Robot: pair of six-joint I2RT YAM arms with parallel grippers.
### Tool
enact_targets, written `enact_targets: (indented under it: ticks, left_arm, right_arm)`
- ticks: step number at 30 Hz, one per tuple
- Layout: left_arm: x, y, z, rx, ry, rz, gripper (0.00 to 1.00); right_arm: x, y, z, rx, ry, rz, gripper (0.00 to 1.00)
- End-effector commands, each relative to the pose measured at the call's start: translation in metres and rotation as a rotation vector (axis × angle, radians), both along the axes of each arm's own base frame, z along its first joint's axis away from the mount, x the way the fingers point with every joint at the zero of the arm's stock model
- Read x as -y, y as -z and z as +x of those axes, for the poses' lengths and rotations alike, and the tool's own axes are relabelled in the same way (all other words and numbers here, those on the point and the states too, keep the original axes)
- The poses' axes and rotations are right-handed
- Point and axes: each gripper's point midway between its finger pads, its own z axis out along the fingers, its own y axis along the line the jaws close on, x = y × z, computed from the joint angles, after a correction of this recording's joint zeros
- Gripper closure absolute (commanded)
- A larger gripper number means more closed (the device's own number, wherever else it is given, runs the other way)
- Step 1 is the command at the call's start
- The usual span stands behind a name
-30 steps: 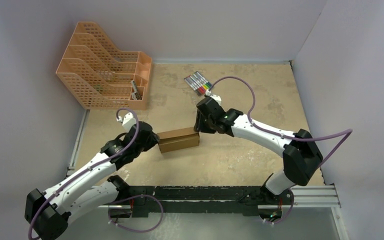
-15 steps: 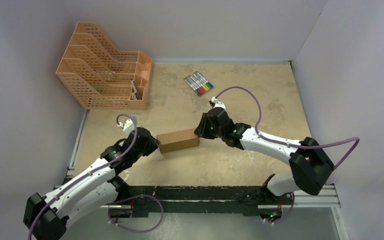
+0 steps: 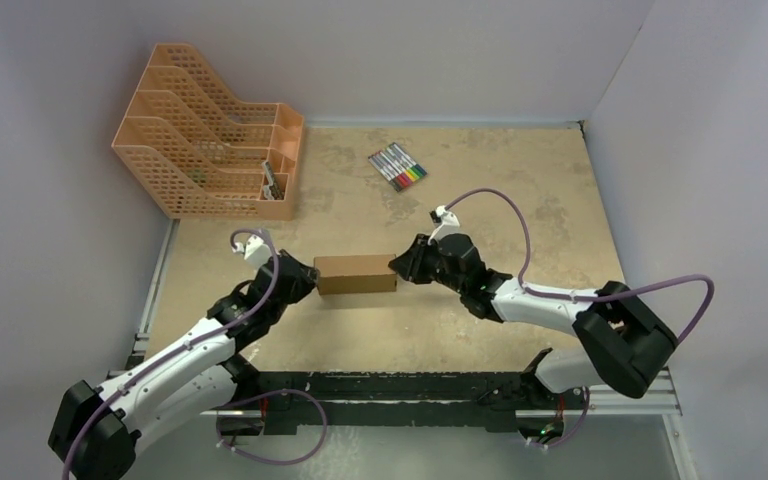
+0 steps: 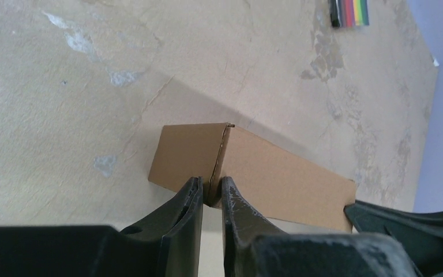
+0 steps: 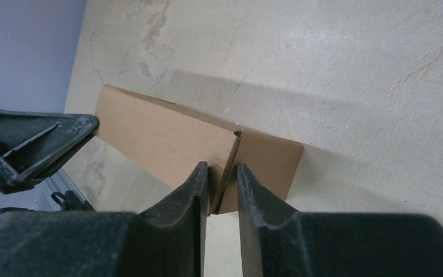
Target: Fold the paper box
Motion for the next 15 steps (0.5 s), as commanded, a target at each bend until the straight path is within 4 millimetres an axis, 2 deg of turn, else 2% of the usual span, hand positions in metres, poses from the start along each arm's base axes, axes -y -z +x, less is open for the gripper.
enact_targets:
  ticks: [1, 7, 10, 15]
  left_arm:
    - [0.014, 0.045, -0.020, -0.114, 0.094, -0.018, 0.90]
    - [0.017, 0.050, -0.014, -0.118, 0.099, -0.023, 0.91]
    - [0.016, 0.042, -0.009, -0.107, 0.111, 0.011, 0.87]
    - [0.011, 0.024, 0.000, -0.064, 0.096, 0.051, 0.81]
  right_arm:
    - [0.020, 0.086, -0.077, -0.255, -0.220, -0.157, 0.98]
    - [0.024, 0.083, -0.075, -0.233, -0.230, -0.154, 0.97]
    - [0.023, 0.064, -0.064, -0.189, -0.214, -0.164, 0.91]
    - [0.021, 0.021, -0.037, -0.089, -0.171, -0.216, 0.71]
